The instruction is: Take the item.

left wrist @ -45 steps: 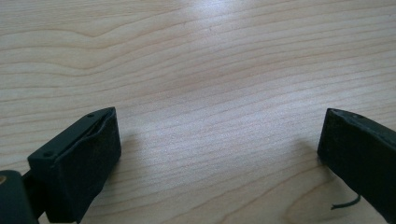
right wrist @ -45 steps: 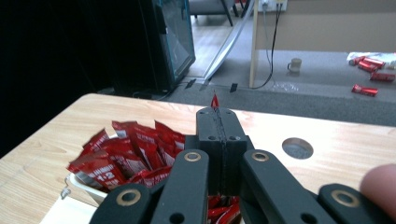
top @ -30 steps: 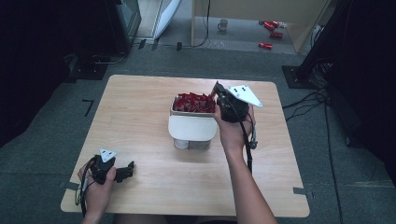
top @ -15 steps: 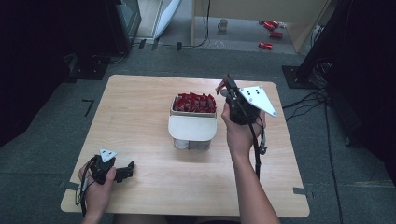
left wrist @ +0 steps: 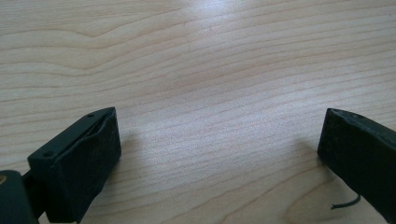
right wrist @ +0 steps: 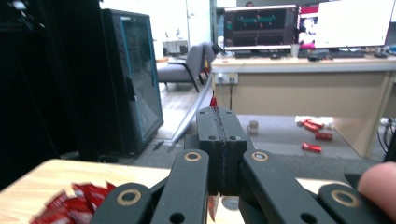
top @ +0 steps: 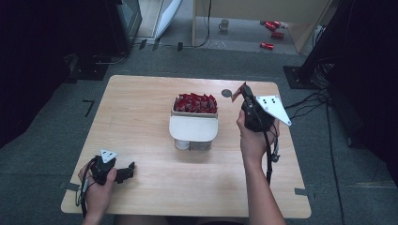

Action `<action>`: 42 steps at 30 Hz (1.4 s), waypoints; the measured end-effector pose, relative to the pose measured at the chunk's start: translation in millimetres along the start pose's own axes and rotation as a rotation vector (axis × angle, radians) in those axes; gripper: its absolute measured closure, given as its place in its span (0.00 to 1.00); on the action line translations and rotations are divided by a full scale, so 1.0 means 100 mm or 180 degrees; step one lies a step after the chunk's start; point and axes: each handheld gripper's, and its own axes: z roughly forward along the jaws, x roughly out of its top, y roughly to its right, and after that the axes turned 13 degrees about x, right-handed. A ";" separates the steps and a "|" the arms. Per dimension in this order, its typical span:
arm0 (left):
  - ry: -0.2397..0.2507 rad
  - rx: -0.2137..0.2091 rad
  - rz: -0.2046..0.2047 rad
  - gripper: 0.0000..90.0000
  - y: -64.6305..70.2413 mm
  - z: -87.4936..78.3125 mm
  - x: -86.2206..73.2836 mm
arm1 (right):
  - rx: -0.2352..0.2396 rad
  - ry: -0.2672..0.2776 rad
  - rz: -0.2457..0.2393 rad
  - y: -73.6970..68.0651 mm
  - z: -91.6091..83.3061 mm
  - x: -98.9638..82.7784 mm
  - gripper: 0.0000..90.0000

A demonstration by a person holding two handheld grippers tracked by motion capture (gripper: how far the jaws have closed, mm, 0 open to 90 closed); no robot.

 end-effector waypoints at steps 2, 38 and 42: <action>0.0001 0.0000 -0.0001 0.00 0.00 0.00 0.00 | -0.0027 -0.0043 0.0031 0.04 0.00 -0.08 1.00; 0.0000 -0.0001 -0.0001 0.00 0.00 0.00 0.00 | -0.0081 -0.0715 0.0066 0.23 -0.10 -1.28 1.00; 0.0000 -0.0002 -0.0001 0.00 0.00 0.00 0.00 | -0.0048 -0.0841 0.0025 0.17 -0.19 -1.40 1.00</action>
